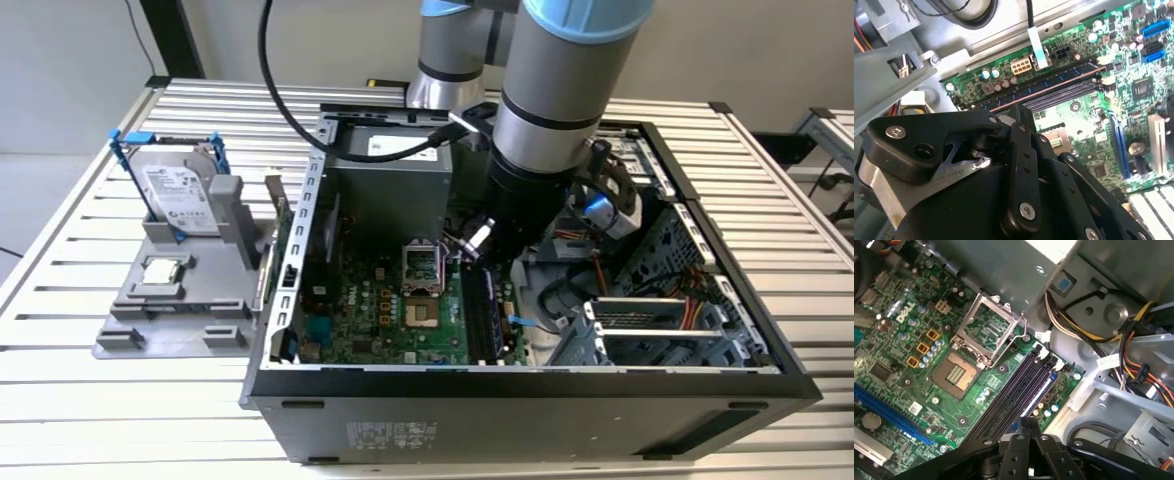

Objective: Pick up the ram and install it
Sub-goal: 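Press down the ram until it locks into place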

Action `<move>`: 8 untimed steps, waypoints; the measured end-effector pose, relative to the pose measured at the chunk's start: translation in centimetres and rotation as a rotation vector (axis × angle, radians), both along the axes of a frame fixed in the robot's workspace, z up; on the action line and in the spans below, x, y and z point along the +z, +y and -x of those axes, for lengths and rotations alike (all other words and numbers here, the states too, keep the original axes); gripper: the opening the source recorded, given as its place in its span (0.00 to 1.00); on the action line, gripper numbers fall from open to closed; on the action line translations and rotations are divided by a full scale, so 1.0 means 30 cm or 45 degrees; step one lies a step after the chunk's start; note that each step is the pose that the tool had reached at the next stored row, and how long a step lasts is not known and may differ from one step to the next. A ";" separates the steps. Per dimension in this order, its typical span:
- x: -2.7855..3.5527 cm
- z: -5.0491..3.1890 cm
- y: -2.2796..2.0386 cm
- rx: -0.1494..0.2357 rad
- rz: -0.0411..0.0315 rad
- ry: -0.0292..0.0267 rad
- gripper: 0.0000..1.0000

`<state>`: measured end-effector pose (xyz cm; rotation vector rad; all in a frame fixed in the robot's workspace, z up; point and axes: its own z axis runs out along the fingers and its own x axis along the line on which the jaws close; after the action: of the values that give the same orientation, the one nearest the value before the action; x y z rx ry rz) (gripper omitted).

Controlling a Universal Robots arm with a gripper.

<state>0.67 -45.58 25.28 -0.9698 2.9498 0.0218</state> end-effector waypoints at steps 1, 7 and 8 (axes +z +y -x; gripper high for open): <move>0.000 0.000 0.000 0.019 -0.0001 0.0000 0.00; 0.000 0.000 0.000 0.141 0.0000 0.0000 0.00; 0.000 0.000 0.000 0.160 0.0000 0.0000 0.00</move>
<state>0.67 -45.58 25.28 -1.1539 2.8837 0.0254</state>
